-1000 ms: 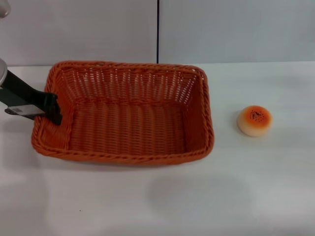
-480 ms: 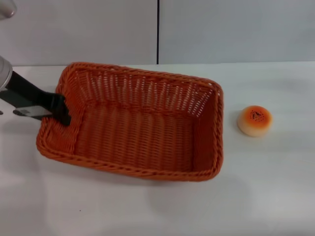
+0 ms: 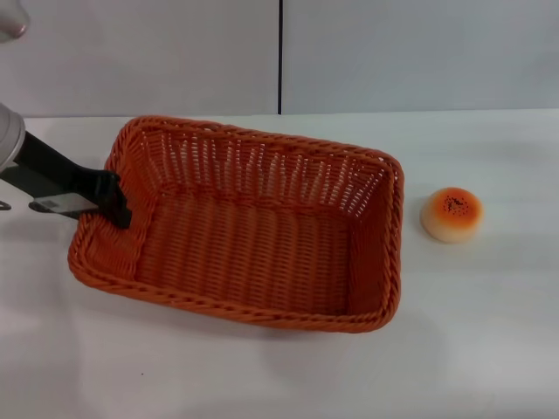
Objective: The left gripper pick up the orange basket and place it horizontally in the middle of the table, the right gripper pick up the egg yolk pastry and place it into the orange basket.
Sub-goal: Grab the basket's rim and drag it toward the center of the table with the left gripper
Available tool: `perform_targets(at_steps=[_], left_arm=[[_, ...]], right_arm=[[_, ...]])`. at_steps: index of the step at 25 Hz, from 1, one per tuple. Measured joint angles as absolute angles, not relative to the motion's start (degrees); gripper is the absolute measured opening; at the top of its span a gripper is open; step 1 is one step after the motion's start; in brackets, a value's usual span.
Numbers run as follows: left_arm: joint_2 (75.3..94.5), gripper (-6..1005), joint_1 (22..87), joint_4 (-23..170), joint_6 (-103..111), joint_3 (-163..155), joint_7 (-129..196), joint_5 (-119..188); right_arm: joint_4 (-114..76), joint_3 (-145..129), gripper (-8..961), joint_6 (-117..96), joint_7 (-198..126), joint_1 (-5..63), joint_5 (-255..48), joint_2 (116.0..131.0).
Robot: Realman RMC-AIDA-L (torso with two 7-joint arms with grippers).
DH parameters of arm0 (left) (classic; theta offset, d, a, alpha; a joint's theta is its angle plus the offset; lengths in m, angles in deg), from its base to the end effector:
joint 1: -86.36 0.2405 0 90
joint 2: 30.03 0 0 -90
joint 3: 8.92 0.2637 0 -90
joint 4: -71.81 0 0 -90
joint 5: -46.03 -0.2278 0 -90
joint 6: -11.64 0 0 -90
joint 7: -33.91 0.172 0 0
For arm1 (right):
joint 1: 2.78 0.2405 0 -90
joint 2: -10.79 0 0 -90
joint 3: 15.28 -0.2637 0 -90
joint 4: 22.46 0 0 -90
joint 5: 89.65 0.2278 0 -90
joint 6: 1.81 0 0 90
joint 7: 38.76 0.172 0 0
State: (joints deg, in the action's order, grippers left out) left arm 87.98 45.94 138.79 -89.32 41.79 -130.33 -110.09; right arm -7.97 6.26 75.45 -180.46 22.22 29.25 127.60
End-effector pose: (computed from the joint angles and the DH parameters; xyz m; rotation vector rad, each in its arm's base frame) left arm -0.2442 0.3860 0.0340 -2.1195 -1.8031 0.3066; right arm 0.3579 0.3763 0.0869 -1.4645 0.4969 0.9720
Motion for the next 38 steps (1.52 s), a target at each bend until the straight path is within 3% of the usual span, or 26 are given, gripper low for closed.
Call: perform_targets(at_steps=[14, 24, 29, 37, 38], left_arm=[[87.78, 130, 45.6, 135.8, -88.6, 36.5, -129.7, -109.7], [86.73, 485, 48.3, 137.4, -87.6, 31.4, -125.4, -107.4], [85.81, 730, 50.0, 138.6, -86.6, 29.4, -121.9, -104.7], [85.13, 738, 51.8, 140.9, -87.4, 27.4, -118.6, -102.1], [84.39, 738, 53.6, 141.8, -87.5, 27.0, -116.2, -97.5]], right_arm=[[-8.0, 6.3, 589, 75.2, -180.4, 22.7, 29.2, 127.50], [-7.6, 6.3, 589, 76.4, -180.4, 22.5, 29.3, 127.50], [-7.6, 6.1, 589, 77.3, -180.4, 22.1, 29.4, 127.42], [-7.3, 5.6, 588, 77.7, -179.8, 21.6, 29.4, 127.52], [-7.0, 5.7, 588, 77.9, -179.5, 21.6, 29.4, 127.56]])
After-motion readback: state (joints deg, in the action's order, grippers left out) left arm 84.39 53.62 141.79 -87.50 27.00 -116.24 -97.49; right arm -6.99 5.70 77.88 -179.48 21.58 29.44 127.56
